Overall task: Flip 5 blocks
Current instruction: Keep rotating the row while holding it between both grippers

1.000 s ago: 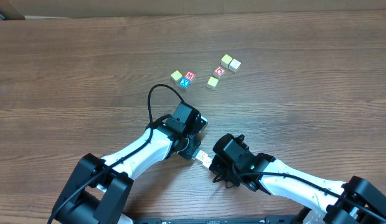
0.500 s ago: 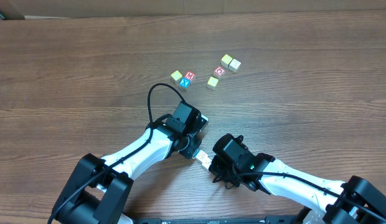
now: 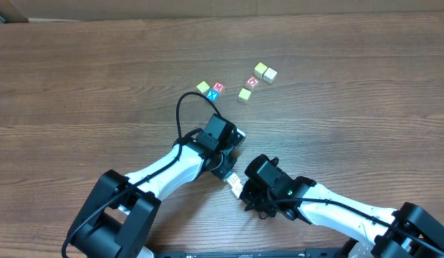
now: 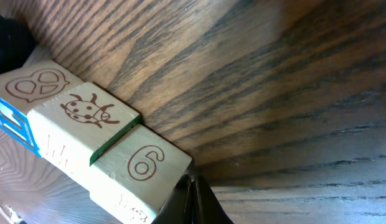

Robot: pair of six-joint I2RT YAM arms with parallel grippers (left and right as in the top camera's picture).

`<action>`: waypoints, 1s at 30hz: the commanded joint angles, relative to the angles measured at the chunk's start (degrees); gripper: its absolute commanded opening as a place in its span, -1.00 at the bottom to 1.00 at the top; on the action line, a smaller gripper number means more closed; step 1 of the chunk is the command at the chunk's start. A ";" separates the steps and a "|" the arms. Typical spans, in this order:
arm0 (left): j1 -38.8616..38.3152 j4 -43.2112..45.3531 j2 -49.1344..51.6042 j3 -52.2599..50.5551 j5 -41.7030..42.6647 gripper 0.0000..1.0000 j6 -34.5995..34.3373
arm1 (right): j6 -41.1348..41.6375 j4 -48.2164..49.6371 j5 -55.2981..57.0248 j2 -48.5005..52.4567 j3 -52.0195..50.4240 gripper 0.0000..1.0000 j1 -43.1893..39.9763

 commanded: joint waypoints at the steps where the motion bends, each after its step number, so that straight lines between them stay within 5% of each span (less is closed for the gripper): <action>1: -1.20 -0.68 4.31 -1.97 1.84 -0.92 0.07 | -0.37 1.18 0.07 -0.02 0.22 -0.92 0.33; 30: -1.20 1.25 4.42 -1.97 0.09 -0.92 4.61 | 4.59 0.31 -0.22 -0.02 0.22 -0.92 1.57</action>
